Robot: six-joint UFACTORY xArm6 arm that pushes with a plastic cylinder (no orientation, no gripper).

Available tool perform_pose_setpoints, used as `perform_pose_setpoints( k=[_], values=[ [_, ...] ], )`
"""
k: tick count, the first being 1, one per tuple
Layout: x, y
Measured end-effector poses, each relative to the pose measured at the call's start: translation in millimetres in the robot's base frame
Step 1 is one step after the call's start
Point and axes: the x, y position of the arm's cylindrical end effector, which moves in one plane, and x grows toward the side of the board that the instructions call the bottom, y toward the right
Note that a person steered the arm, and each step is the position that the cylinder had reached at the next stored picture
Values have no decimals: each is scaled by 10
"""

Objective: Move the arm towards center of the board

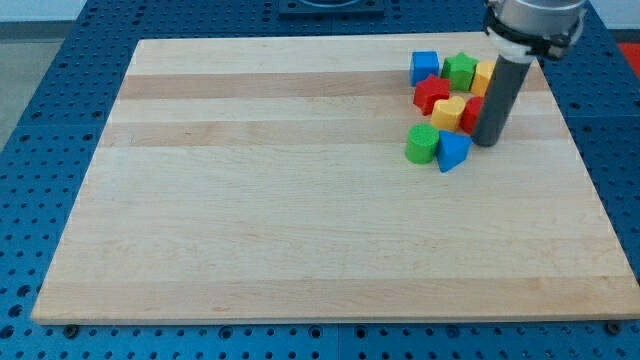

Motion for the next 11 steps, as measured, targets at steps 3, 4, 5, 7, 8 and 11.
perform_pose_setpoints(
  k=[3, 4, 5, 7, 8, 11],
  values=[
    [428, 9],
    [1217, 284],
    [1716, 170],
    [1666, -906],
    [1297, -1452],
    [-337, -2065]
  ],
)
